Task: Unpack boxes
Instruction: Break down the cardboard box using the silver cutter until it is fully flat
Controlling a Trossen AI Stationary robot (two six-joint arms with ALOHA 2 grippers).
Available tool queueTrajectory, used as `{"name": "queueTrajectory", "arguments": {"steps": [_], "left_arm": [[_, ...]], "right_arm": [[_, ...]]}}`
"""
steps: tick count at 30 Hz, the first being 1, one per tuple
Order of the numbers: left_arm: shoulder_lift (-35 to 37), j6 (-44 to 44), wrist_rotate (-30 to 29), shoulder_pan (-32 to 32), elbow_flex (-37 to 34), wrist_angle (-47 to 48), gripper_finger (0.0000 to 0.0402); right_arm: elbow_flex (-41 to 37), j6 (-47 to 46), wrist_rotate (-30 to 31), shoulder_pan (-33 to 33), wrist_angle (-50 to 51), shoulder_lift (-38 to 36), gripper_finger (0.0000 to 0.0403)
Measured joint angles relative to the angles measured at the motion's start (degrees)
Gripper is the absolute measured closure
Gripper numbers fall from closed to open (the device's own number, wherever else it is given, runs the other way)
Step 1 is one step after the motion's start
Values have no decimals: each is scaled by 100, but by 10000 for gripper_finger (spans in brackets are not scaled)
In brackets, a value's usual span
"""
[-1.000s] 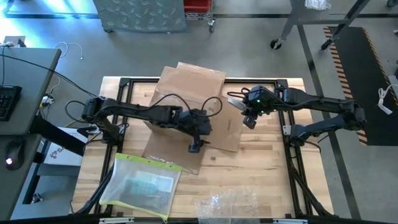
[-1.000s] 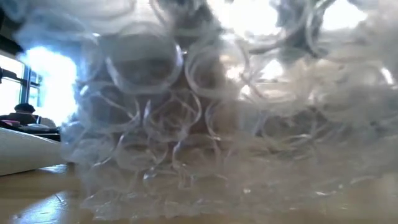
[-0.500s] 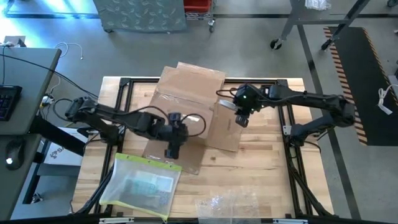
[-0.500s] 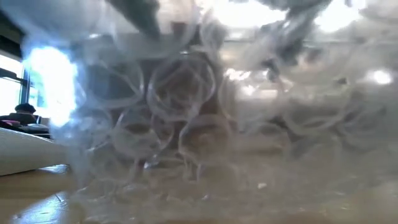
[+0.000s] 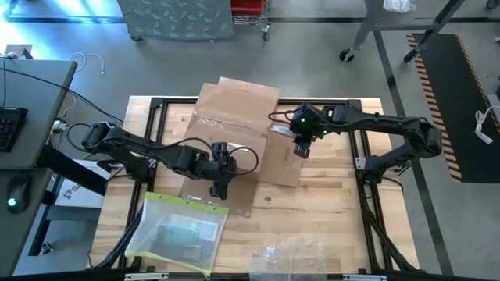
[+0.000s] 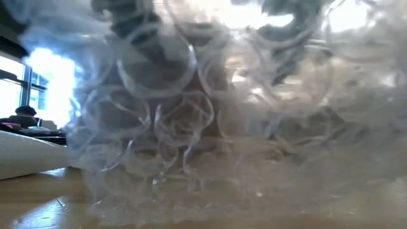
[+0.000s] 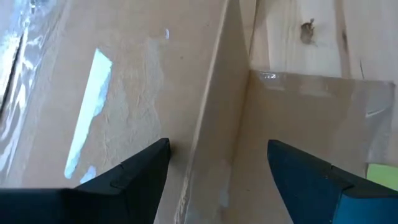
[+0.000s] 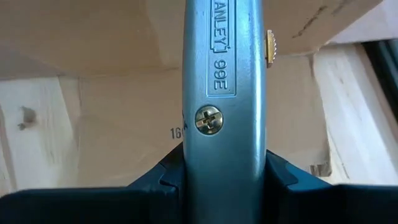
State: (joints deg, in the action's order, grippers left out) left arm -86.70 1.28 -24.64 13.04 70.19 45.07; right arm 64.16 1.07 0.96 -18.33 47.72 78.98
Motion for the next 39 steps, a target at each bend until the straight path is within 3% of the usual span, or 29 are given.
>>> {"name": "queueTrajectory", "arguments": {"steps": [6, 18, 39], "left_arm": [[0, -31, 10, -2, -2, -1, 147], [-2, 0, 35, -4, -4, -1, 147], [-83, 59, 29, -4, -2, -4, 147]], "right_arm": [[0, -105, 150, -3, 8, -194, 310], [-2, -62, 314, -6, -281, 208, 310], [-11, 45, 583, 162, 77, 169, 310]]}}
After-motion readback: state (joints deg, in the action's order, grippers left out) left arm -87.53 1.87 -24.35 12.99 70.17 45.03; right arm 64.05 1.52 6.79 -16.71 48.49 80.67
